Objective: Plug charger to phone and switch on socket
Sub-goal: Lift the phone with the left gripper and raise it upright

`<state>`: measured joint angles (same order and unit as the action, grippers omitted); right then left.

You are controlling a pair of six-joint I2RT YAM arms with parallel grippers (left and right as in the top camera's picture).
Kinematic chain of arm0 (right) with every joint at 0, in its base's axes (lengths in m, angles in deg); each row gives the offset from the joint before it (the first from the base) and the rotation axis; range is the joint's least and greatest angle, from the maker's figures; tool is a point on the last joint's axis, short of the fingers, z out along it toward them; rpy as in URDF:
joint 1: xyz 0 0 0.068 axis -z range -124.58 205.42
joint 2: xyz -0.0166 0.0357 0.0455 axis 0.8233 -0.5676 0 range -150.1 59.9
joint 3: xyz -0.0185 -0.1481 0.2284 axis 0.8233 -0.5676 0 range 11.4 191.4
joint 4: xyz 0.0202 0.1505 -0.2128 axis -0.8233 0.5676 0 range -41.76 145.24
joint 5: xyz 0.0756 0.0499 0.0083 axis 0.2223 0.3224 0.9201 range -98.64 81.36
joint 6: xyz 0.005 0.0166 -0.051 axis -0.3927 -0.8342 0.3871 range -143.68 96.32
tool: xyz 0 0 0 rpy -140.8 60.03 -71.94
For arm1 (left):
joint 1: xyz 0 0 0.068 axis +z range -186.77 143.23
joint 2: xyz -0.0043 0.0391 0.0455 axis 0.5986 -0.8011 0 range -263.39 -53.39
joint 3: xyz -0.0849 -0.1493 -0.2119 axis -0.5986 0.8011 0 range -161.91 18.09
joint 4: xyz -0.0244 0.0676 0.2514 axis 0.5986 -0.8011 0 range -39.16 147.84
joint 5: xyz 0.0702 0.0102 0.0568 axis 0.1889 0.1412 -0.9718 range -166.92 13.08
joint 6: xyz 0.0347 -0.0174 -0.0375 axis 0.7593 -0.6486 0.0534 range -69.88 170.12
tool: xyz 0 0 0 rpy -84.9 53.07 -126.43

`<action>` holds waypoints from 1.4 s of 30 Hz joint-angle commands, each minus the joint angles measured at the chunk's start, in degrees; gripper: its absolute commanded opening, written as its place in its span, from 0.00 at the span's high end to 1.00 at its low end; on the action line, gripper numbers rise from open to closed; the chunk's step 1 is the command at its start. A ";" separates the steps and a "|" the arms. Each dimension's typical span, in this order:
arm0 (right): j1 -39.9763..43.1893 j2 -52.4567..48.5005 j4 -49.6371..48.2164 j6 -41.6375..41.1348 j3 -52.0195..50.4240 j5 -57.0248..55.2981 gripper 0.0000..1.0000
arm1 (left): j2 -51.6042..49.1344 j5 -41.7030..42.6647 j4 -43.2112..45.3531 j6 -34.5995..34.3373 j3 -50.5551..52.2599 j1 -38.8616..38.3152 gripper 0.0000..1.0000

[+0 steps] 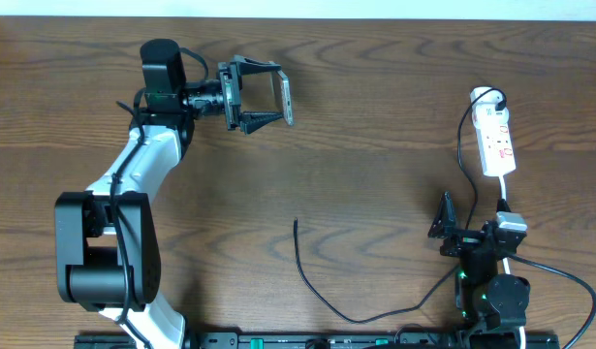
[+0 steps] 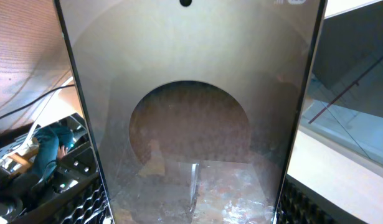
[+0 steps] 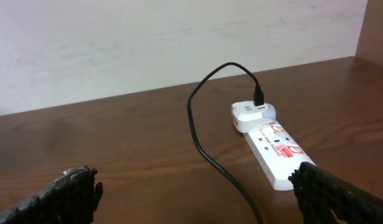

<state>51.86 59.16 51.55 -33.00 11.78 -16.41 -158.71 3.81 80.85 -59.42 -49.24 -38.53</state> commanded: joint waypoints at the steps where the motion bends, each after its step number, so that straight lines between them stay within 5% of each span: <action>1: 0.35 0.09 0.17 0.85 -0.07 -0.70 0.01 | 1.38 2.64 0.70 -0.31 -1.33 0.46 0.92; 42: 0.35 0.09 0.17 0.85 -0.07 -0.70 0.01 | 1.38 2.19 0.68 1.73 -1.31 0.46 0.93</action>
<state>51.86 59.16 51.55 -33.00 11.80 -16.41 -158.71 4.20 80.85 -58.93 -49.24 -38.27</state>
